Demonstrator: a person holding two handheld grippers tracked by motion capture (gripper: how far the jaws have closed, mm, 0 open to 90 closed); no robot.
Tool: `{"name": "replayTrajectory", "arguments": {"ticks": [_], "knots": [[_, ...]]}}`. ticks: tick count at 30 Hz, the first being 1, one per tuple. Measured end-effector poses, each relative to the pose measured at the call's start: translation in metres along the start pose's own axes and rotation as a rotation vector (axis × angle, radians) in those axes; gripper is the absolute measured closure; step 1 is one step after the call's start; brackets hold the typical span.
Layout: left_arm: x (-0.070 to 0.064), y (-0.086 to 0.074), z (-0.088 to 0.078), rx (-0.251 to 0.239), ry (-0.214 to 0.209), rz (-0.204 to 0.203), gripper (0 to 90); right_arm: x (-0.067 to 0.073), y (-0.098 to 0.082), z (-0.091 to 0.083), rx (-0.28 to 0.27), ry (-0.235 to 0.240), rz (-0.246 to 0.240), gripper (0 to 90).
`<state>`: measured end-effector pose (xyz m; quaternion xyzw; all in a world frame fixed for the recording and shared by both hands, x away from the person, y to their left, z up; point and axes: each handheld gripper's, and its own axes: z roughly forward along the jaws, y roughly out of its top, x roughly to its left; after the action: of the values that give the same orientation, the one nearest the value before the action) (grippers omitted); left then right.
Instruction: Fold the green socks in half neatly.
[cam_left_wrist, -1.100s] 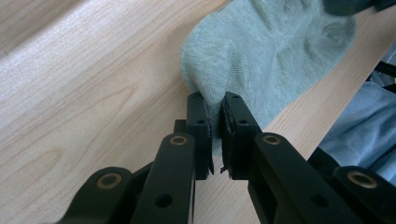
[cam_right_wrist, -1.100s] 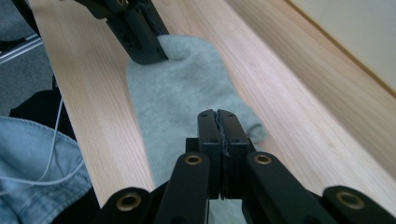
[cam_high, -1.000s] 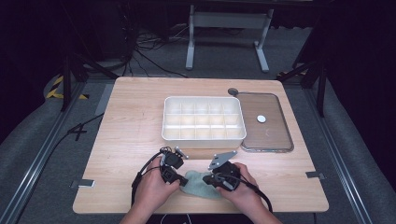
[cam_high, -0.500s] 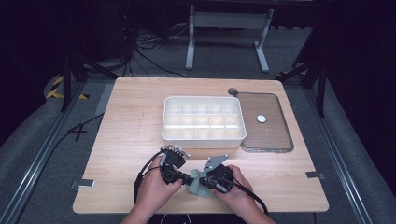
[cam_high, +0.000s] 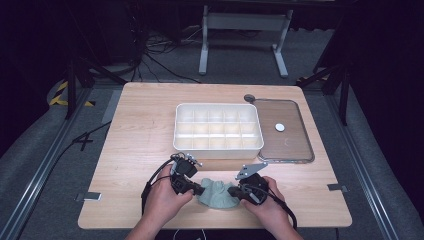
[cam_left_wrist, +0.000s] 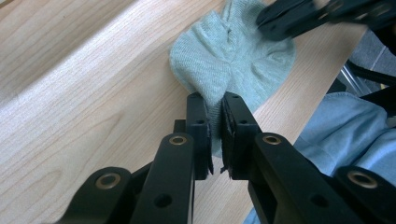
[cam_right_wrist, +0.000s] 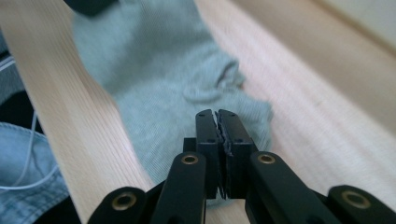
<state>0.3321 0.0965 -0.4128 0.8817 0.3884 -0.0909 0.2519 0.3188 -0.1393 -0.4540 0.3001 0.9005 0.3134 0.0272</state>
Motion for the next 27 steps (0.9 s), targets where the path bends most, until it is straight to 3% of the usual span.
{"name": "replayTrajectory", "arguments": {"ticks": [2,3,7,13,24,26,27], "knots": [[-0.001,0.001,0.0,0.003,-0.004,0.006,82.7,0.001,-0.001,0.006,0.018,0.006,-0.006,88.9],[-0.002,0.002,0.0,0.001,-0.001,0.01,82.7,0.002,-0.002,0.009,-0.015,0.021,-0.015,89.2],[-0.007,0.008,0.003,-0.007,-0.018,0.032,82.6,0.006,-0.001,0.011,-0.018,0.009,-0.05,89.4],[-0.018,0.019,0.015,0.004,-0.029,0.079,82.6,0.0,-0.005,0.011,-0.044,0.049,-0.032,89.5],[-0.027,0.026,0.037,0.046,-0.007,0.105,82.2,0.001,-0.005,0.01,-0.045,0.044,-0.031,89.4],[-0.027,0.026,0.04,0.063,-0.017,0.107,71.2,-0.001,-0.005,0.007,-0.041,0.053,-0.029,86.7],[-0.028,0.026,0.043,0.088,-0.069,0.147,60.8,-0.002,-0.005,0.003,-0.055,0.051,-0.03,86.0]]}}
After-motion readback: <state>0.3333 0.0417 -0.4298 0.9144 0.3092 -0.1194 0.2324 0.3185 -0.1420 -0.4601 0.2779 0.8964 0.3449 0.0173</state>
